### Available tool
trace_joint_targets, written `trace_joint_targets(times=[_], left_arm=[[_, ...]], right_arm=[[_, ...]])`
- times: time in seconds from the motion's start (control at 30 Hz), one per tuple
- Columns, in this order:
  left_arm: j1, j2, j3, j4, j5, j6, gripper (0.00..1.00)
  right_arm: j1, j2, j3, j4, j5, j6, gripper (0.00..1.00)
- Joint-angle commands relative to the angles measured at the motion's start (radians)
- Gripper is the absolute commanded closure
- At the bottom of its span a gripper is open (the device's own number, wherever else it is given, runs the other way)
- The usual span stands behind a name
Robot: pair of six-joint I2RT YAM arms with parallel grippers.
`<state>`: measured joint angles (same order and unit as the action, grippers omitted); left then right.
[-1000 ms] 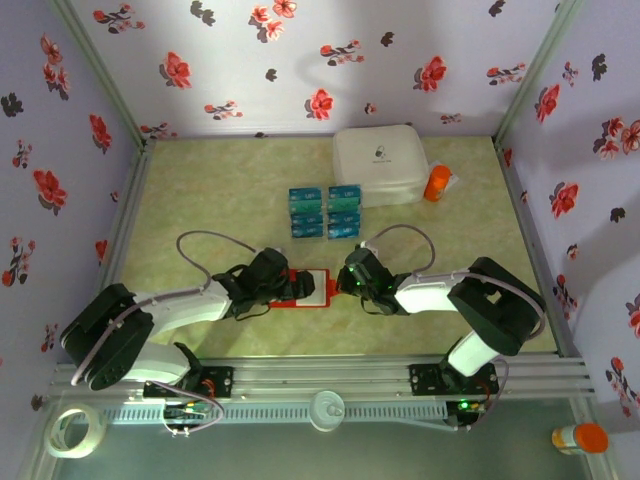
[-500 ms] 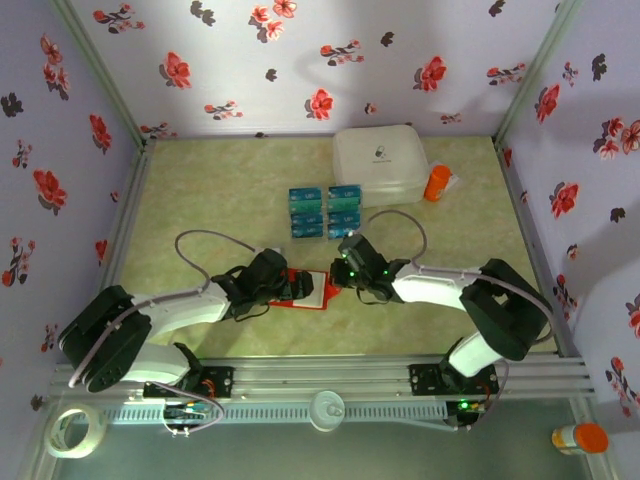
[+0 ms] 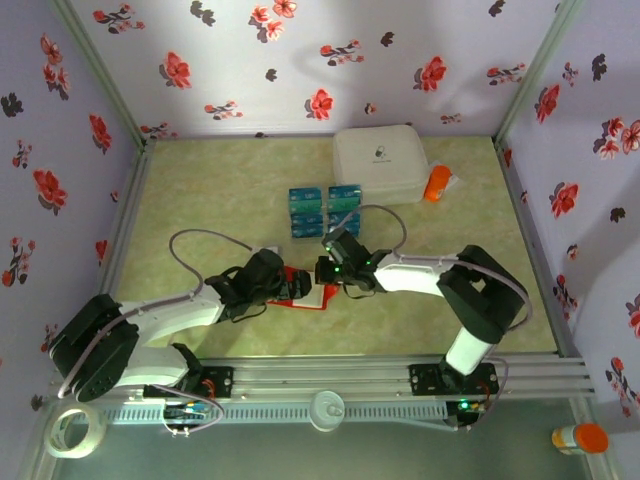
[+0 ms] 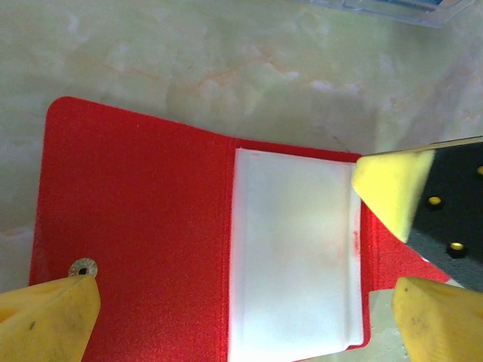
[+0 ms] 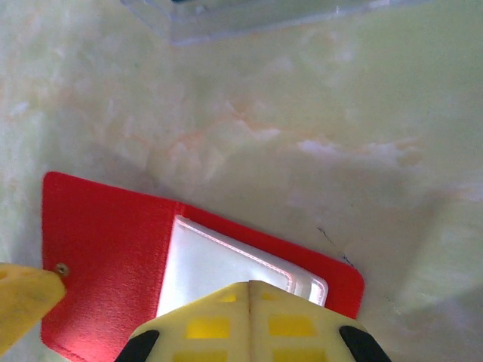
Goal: Put the credit cards into the card holder
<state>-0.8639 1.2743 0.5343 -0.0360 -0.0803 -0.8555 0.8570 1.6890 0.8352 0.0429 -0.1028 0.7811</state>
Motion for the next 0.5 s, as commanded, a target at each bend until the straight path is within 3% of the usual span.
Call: trace_joint_targets(times=[0.0, 0.47], left_arm=[[-0.004, 0.01, 0.018, -0.032, -0.035, 0.05, 0.0], [-0.006, 0.078, -0.081, 0.057, -0.047, 0.059, 0.0]], right_arm=[[0.007, 0.032, 0.019, 0.006, -0.012, 0.007, 0.99], [-0.005, 0.083, 0.015, -0.005, -0.01, -0.015, 0.99]])
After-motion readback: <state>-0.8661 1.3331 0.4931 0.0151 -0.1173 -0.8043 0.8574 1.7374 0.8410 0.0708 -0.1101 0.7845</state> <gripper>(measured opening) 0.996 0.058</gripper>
